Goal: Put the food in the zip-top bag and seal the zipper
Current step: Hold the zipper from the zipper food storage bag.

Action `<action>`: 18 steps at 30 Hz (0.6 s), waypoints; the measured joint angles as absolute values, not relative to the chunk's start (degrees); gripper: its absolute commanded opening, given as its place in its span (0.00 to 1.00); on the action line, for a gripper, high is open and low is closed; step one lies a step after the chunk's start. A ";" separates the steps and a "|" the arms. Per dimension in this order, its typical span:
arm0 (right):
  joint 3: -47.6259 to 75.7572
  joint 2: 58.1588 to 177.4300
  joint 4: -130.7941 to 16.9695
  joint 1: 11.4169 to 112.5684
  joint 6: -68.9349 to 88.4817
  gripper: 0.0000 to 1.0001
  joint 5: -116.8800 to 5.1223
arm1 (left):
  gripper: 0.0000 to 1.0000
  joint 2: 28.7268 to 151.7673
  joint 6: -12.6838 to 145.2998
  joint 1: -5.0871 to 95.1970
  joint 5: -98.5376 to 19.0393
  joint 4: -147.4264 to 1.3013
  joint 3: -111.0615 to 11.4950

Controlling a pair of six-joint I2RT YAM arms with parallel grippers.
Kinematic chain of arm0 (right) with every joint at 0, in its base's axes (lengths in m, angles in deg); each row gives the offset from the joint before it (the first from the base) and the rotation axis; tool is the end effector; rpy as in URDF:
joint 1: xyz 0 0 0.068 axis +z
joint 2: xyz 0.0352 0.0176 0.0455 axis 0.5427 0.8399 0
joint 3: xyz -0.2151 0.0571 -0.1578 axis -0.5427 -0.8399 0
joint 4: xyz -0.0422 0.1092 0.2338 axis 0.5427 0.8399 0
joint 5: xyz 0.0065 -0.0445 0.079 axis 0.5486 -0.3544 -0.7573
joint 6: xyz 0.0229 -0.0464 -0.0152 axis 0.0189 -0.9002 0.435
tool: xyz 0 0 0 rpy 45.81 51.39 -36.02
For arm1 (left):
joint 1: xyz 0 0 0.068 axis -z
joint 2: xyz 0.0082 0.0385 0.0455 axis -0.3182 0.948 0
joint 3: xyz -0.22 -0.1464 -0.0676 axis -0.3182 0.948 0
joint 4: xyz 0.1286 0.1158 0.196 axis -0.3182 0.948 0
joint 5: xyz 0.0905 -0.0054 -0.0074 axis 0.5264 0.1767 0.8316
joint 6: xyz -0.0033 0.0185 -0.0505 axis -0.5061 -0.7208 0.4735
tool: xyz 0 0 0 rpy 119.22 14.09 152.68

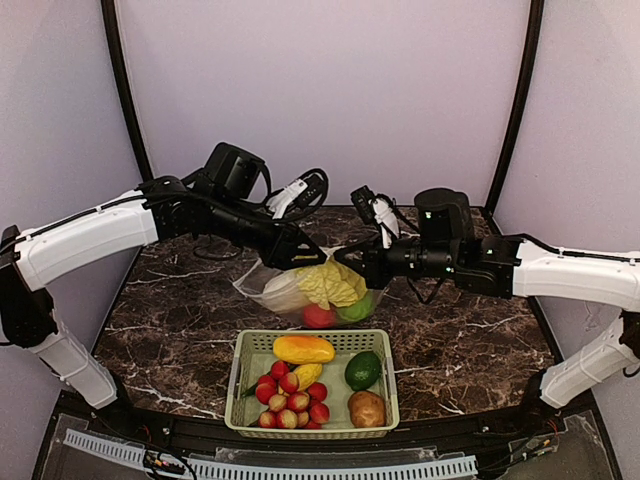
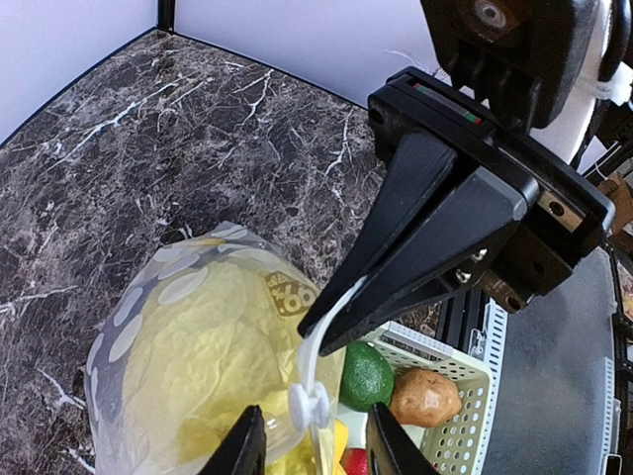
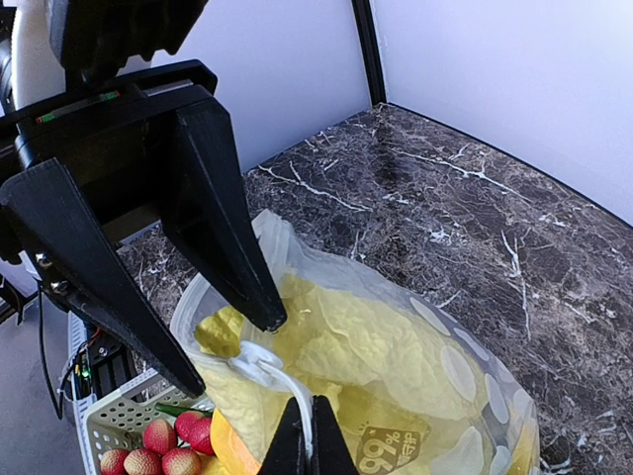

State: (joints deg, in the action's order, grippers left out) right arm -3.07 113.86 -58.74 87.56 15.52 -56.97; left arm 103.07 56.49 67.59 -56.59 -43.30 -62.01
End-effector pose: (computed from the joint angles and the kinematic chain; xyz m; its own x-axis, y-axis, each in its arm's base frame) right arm 0.1786 0.2617 0.3167 -0.3625 -0.1398 -0.9214 -0.8314 0.4953 0.2519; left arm 0.2187 -0.2749 0.3654 -0.3706 0.3844 -0.8455 0.9100 0.3325 -0.2477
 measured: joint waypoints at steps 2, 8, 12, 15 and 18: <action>-3.00 113.86 -58.74 87.56 15.52 0.00 -56.97 | 0.35 103.07 56.27 67.61 -55.85 -42.88 -62.01; -2.85 113.86 -58.68 87.56 15.52 0.00 -56.97 | 0.29 103.22 55.81 67.74 -54.51 -42.77 -62.01; -2.85 113.86 -58.50 87.56 15.52 0.00 -56.95 | 0.26 103.70 55.55 67.85 -54.38 -42.82 -62.04; -2.85 113.86 -58.33 87.56 15.52 0.00 -56.95 | 0.25 104.07 55.50 67.92 -54.38 -42.95 -62.04; -2.85 113.86 -58.33 87.56 15.52 0.00 -56.95 | 0.21 104.20 55.57 67.94 -54.60 -43.15 -62.04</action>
State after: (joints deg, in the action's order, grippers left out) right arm -2.85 113.86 -58.33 87.56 15.52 -56.95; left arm 104.20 55.57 67.94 -54.60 -43.15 -62.04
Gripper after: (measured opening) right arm 0.007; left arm 0.247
